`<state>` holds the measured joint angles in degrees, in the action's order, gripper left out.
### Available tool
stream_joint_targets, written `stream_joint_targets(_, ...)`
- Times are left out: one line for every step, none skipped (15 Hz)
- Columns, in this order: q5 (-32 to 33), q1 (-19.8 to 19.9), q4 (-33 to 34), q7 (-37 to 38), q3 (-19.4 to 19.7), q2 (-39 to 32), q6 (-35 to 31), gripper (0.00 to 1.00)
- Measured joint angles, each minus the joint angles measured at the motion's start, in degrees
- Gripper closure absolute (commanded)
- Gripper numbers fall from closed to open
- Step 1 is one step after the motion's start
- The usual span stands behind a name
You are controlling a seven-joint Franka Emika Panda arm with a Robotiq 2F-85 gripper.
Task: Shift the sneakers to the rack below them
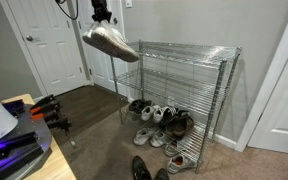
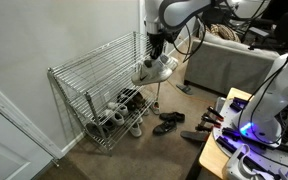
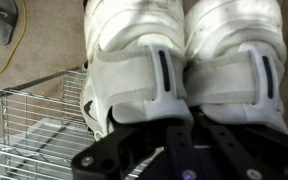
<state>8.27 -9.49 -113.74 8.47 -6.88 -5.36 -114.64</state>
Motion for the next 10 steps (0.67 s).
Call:
stream_joint_targets(0.0,0.5,0.0,0.0,0.5,-2.4,-2.4,0.98)
stream_joint_targets(0.1,0.8,0.0,0.0,1.0,-4.5,-4.3,0.98)
stream_joint_targets(0.1,1.1,0.1,0.0,1.5,-6.3,-5.5,0.98)
stream_joint_targets(0.1,1.3,0.1,0.0,2.0,-7.7,-6.4,0.98)
stream_joint_targets(0.1,1.4,0.1,0.0,2.5,-8.9,-7.0,0.98)
stream_joint_targets(0.1,1.7,0.1,0.0,2.8,-9.8,-7.4,0.98)
stream_joint_targets(0.1,1.9,0.1,0.0,3.1,-10.5,-8.0,0.98)
stream_joint_targets(0.6,1.9,0.0,0.0,3.5,-10.9,-9.4,0.98)
stream_joint_targets(1.9,1.9,-0.2,0.0,3.7,-11.3,-11.7,0.98)
stream_joint_targets(3.6,1.9,-0.5,0.0,4.0,-11.5,-14.0,0.98)
